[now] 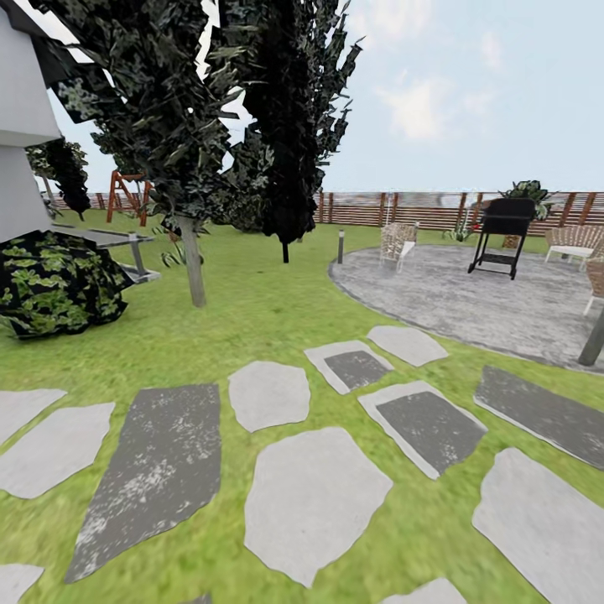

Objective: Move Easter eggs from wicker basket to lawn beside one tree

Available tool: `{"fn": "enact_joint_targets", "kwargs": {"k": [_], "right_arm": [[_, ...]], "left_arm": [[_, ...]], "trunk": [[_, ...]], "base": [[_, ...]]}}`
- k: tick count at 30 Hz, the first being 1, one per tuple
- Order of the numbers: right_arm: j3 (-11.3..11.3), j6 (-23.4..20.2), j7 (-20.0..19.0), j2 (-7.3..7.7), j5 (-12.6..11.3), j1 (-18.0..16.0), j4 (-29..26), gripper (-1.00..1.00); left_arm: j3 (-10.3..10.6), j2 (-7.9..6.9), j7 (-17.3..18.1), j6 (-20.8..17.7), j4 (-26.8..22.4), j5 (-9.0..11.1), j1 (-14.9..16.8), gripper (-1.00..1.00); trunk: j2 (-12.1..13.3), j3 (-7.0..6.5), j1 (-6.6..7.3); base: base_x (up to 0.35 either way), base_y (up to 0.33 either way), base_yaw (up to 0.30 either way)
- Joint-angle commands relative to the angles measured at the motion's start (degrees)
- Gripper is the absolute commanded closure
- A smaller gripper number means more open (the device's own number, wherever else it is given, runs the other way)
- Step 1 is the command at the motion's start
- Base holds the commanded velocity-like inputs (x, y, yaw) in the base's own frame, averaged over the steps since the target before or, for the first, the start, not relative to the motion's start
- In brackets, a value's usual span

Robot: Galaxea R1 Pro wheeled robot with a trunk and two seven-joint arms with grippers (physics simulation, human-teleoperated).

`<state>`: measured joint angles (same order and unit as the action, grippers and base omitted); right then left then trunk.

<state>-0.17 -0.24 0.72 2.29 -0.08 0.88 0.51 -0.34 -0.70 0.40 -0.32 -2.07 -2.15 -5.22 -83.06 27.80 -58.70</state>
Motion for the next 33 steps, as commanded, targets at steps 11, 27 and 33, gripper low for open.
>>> {"fn": "enact_joint_targets", "kwargs": {"k": [11, 27, 33], "right_arm": [[0.0, 0.0, 0.1, 0.00, 0.0, 0.0, 0.0, -1.00], [0.0, 0.0, 0.1, 0.00, 0.0, 0.0, 0.0, -1.00], [0.0, 0.0, 0.1, 0.00, 0.0, 0.0, 0.0, -1.00]], "left_arm": [[-0.1, -0.01, 0.0, 0.0, -0.1, -0.2, -0.1, -1.00], [-0.1, -0.01, 0.0, 0.0, -0.1, -0.2, -0.1, -1.00], [-0.1, -0.01, 0.0, 0.0, -0.1, -0.2, -0.1, -1.00]], "trunk": [[0.0, 0.03, -0.03], [0.0, 0.03, -0.03], [0.0, 0.03, -0.03]], "base": [[0.269, 0.000, 0.000], [0.268, 0.000, 0.000], [0.268, 0.000, 0.000]]}}
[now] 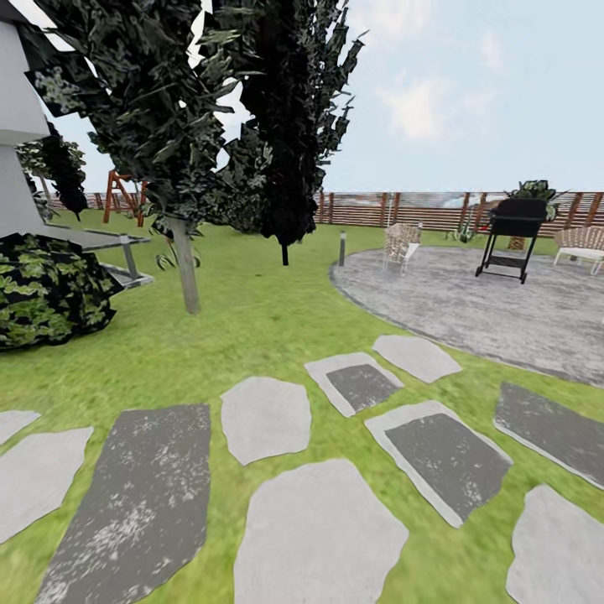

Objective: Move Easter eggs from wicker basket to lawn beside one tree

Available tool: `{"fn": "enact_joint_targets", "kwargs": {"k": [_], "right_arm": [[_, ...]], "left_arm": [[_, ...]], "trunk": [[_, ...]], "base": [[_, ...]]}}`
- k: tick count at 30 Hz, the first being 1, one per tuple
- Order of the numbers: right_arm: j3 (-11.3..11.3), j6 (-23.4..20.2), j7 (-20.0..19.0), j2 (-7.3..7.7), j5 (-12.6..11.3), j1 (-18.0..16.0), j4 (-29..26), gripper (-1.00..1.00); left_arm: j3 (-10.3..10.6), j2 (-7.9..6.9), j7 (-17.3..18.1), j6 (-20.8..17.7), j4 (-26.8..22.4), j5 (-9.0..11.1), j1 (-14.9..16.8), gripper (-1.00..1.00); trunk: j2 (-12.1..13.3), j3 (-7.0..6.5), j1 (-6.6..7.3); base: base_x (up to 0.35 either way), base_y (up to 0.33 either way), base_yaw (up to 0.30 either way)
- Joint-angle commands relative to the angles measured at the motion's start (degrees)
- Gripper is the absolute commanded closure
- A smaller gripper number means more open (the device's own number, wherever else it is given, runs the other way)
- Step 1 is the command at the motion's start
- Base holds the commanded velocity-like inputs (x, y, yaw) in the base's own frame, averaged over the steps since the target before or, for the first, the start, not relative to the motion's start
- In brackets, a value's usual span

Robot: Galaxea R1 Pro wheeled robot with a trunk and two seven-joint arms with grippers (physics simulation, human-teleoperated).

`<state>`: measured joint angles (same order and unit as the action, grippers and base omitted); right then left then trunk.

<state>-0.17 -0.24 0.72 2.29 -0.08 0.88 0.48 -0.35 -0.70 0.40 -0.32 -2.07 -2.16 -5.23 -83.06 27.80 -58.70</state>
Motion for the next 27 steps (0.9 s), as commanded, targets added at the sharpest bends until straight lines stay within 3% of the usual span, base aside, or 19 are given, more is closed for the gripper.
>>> {"fn": "enact_joint_targets", "kwargs": {"k": [1, 27], "right_arm": [[0.0, 0.0, 0.1, 0.00, 0.0, 0.0, 0.0, -1.00], [0.0, 0.0, 0.1, 0.00, 0.0, 0.0, 0.0, -1.00]], "left_arm": [[0.0, -0.01, 0.0, 0.0, -0.1, -0.2, 0.0, -1.00], [0.0, -0.01, 0.0, 0.0, -0.1, -0.2, 0.0, -1.00]], "trunk": [[0.0, 0.03, -0.03], [0.0, 0.03, -0.03]], "base": [[0.268, 0.000, 0.000], [0.268, 0.000, 0.000]]}}
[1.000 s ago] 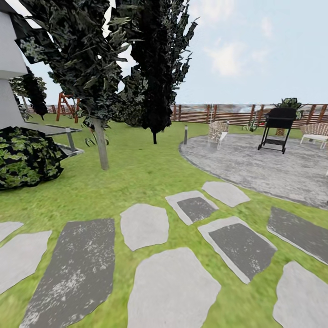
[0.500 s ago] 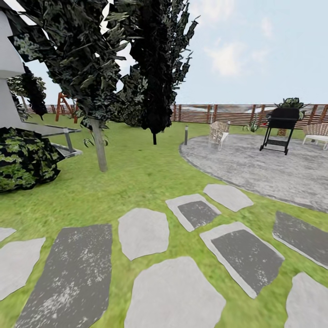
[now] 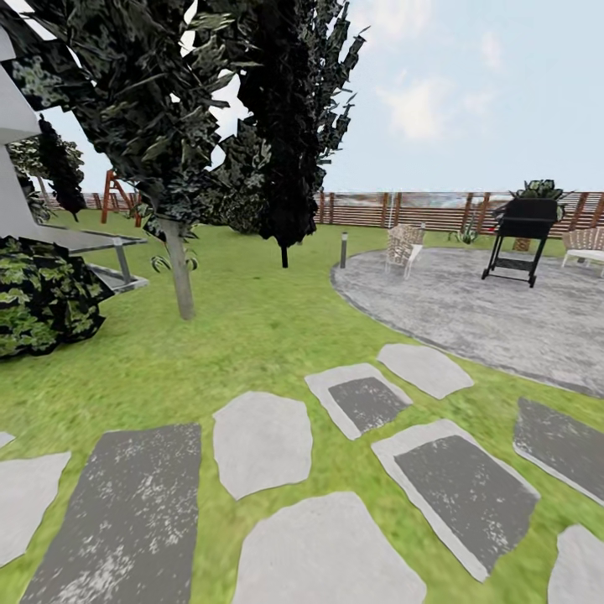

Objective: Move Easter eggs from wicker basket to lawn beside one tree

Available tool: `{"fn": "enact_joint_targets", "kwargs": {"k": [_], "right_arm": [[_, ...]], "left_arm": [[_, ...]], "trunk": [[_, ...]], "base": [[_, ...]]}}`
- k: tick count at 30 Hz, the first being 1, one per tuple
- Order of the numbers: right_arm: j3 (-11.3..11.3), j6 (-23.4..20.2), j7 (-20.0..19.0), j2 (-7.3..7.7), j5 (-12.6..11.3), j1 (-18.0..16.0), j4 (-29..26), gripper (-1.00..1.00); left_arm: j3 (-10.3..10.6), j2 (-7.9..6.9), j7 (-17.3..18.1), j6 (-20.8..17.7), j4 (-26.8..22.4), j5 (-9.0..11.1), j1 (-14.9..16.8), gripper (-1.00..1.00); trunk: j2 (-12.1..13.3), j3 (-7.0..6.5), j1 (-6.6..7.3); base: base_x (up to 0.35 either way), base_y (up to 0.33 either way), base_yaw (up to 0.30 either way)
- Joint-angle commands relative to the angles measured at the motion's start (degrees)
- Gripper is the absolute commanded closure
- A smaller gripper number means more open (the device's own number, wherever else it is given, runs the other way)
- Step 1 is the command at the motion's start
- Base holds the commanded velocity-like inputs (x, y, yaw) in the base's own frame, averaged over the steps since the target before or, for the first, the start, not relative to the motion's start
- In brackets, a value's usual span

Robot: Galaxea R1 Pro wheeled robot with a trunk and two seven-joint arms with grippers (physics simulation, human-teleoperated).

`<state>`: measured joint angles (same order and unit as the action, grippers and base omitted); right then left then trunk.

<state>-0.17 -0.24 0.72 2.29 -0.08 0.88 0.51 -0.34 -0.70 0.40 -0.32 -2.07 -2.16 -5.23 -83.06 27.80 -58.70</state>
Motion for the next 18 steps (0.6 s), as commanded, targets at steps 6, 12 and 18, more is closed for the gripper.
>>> {"fn": "enact_joint_targets", "kwargs": {"k": [6, 12, 18], "right_arm": [[0.0, 0.0, 0.1, 0.00, 0.0, 0.0, 0.0, -1.00], [0.0, 0.0, 0.1, 0.00, 0.0, 0.0, 0.0, -1.00], [0.0, 0.0, 0.1, 0.00, -0.1, 0.0, 0.0, -1.00]], "left_arm": [[-0.1, -0.01, 0.0, 0.0, -0.1, -0.2, 0.0, -1.00], [-0.1, -0.01, 0.0, 0.0, -0.1, -0.2, 0.0, -1.00], [-0.1, -0.01, 0.0, 0.0, -0.1, -0.2, 0.0, -1.00]], "trunk": [[0.0, 0.03, -0.03], [0.0, 0.03, -0.03], [0.0, 0.03, -0.03]], "base": [[0.268, 0.000, 0.000], [0.268, 0.000, 0.000], [0.268, 0.000, 0.000]]}}
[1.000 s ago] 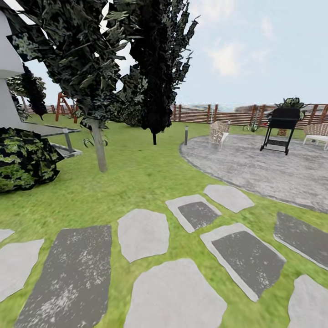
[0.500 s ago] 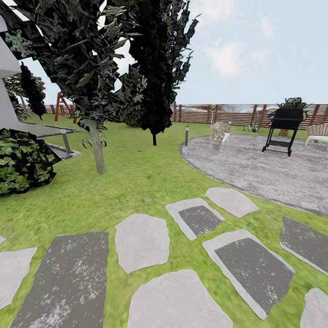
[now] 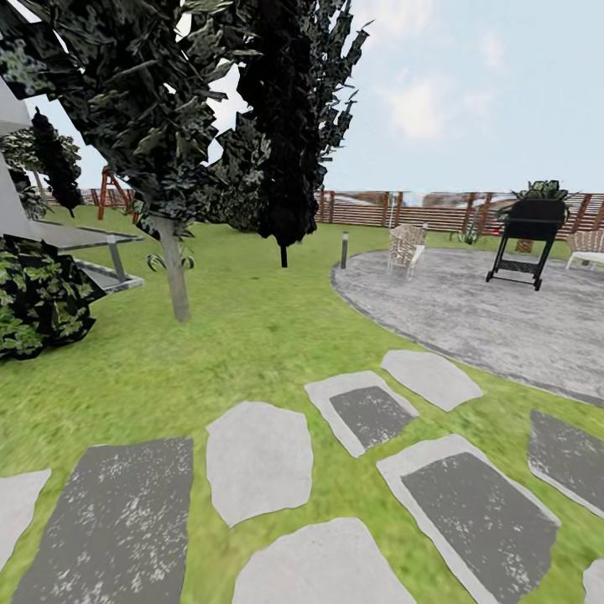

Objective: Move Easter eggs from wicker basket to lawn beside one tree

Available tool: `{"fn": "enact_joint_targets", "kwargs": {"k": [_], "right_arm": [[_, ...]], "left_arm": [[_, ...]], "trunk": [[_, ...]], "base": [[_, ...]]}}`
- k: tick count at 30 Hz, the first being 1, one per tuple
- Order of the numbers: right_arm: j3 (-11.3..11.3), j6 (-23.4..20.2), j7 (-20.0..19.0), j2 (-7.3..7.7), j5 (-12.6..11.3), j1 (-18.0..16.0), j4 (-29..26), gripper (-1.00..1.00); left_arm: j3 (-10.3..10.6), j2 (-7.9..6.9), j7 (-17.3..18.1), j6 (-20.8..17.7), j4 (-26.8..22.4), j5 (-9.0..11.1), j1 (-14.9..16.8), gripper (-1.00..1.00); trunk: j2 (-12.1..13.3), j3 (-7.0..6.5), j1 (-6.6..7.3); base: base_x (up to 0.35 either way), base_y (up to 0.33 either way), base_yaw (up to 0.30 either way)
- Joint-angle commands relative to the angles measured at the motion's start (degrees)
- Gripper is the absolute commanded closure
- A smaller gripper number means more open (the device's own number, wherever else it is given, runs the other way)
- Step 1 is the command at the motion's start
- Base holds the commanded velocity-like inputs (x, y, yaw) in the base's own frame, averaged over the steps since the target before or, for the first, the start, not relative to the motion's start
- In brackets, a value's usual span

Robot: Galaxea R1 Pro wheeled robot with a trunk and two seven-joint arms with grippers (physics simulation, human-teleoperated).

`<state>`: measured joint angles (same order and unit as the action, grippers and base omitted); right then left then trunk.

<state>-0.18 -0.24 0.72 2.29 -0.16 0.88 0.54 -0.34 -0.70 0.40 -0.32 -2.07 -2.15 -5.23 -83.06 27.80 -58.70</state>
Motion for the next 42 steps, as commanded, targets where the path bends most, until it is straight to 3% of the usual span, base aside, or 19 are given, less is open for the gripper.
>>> {"fn": "enact_joint_targets", "kwargs": {"k": [1, 42], "right_arm": [[0.0, 0.0, 0.1, 0.00, 0.0, 0.0, 0.0, -1.00], [0.0, 0.0, 0.1, 0.00, 0.0, 0.0, -0.1, -1.00]], "left_arm": [[0.0, -0.01, 0.0, 0.0, -0.1, -0.2, 0.0, -1.00], [0.0, -0.01, 0.0, 0.0, -0.1, -0.2, 0.0, -1.00]], "trunk": [[0.0, 0.03, -0.03], [0.0, 0.03, -0.03]], "base": [[0.267, 0.000, 0.000], [0.263, 0.000, 0.000]]}}
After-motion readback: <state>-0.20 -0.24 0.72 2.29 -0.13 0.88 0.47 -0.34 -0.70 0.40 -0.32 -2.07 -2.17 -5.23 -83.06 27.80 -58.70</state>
